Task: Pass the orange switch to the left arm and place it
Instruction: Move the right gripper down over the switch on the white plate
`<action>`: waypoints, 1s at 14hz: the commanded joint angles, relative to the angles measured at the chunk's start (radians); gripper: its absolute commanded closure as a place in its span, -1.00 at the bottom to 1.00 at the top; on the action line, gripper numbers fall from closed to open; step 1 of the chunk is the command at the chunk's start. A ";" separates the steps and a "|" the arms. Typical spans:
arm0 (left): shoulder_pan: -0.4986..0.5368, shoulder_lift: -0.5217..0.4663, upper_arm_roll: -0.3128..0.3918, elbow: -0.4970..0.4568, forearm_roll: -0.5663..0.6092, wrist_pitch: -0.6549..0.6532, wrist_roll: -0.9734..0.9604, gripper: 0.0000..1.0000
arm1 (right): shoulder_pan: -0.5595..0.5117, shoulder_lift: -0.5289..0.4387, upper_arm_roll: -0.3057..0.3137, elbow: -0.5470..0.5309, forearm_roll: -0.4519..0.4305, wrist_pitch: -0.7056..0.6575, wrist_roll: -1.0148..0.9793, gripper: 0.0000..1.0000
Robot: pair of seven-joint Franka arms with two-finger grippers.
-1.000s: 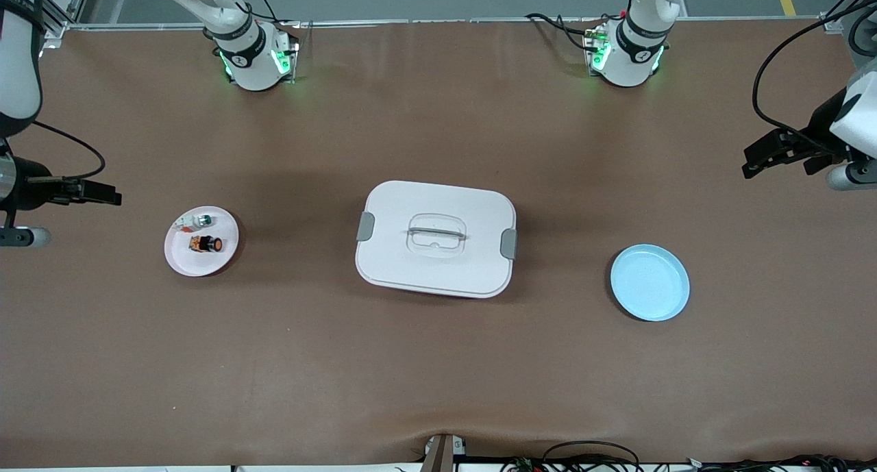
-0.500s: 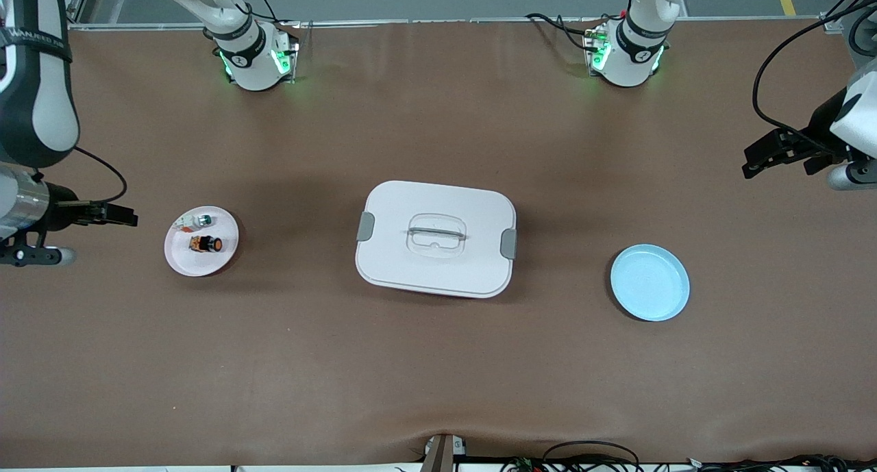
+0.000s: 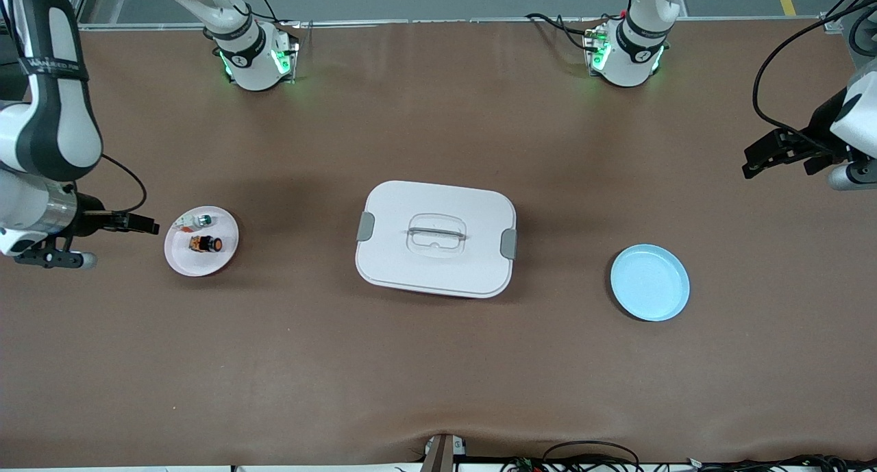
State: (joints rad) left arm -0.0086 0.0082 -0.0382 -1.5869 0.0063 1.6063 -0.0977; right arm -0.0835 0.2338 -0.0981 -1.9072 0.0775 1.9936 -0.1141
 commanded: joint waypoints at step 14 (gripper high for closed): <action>-0.002 0.010 0.006 0.025 -0.012 -0.023 0.012 -1.00 | 0.025 0.143 0.015 -0.263 0.050 0.536 -0.009 -1.00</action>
State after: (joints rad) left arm -0.0086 0.0082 -0.0380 -1.5867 0.0063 1.6063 -0.0977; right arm -0.0708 0.3645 -0.0809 -2.1580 0.1072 2.4982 -0.1141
